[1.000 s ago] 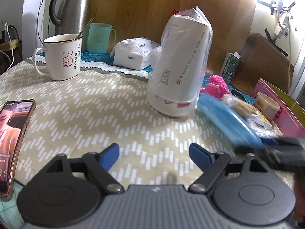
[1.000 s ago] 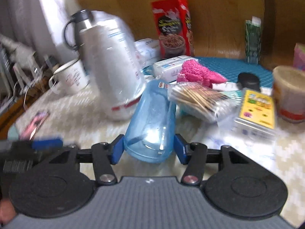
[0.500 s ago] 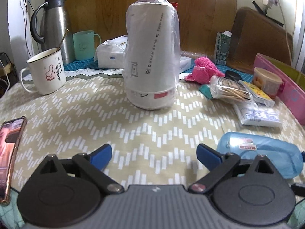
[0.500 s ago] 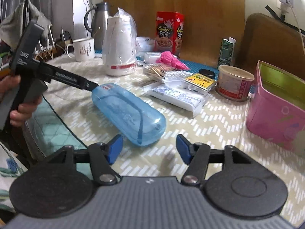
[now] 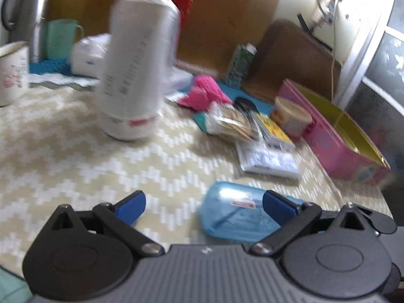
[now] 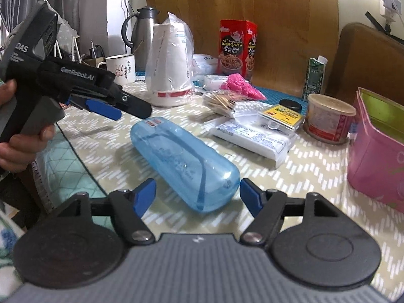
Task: Organize soft objects
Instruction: 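Carry the blue case over the pink tin and open the right gripper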
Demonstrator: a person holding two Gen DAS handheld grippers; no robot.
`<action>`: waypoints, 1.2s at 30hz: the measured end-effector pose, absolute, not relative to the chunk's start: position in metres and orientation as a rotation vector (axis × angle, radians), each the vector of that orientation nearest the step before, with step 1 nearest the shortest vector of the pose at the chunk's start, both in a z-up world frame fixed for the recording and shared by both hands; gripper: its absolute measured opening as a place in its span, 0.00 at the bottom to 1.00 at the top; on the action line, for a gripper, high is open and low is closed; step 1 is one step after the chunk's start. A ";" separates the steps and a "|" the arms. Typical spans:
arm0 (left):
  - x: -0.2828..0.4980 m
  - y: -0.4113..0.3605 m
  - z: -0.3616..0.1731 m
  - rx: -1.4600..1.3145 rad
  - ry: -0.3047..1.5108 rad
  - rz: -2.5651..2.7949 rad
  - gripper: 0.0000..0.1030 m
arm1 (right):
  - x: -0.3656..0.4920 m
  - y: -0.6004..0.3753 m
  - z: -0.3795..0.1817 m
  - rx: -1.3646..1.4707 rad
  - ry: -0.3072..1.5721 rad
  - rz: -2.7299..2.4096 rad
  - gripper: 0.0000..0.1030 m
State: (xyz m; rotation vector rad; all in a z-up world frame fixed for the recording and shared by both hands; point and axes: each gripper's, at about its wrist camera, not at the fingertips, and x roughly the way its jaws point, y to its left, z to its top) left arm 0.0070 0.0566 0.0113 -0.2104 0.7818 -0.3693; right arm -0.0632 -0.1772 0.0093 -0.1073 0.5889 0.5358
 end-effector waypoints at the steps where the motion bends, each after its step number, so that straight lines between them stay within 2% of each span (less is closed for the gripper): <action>1: 0.007 0.053 0.009 -0.255 0.794 -0.409 0.92 | -0.060 -0.177 0.006 -0.102 0.603 0.538 0.72; 2: 0.008 0.049 0.009 -0.280 0.808 -0.459 0.83 | -0.060 -0.175 0.004 -0.103 0.591 0.531 0.67; 10: 0.022 -0.013 0.053 -0.168 0.715 -0.545 0.83 | -0.067 -0.202 0.019 -0.081 0.500 0.453 0.65; 17: 0.045 -0.117 0.093 -0.032 0.550 -0.668 0.86 | -0.062 -0.254 0.048 -0.132 0.365 0.232 0.65; 21: 0.065 -0.167 0.097 -0.017 0.501 -0.704 0.89 | -0.050 -0.289 0.059 -0.107 0.345 0.116 0.65; 25: 0.092 -0.201 0.082 0.026 0.546 -0.676 0.91 | -0.032 -0.311 0.060 -0.099 0.337 0.001 0.65; 30: 0.086 -0.199 0.072 0.067 0.545 -0.657 0.91 | -0.015 -0.326 0.047 -0.122 0.353 -0.180 0.66; 36: 0.056 -0.128 0.070 0.024 0.500 -0.620 0.94 | -0.032 -0.326 0.046 -0.039 0.311 -0.161 0.66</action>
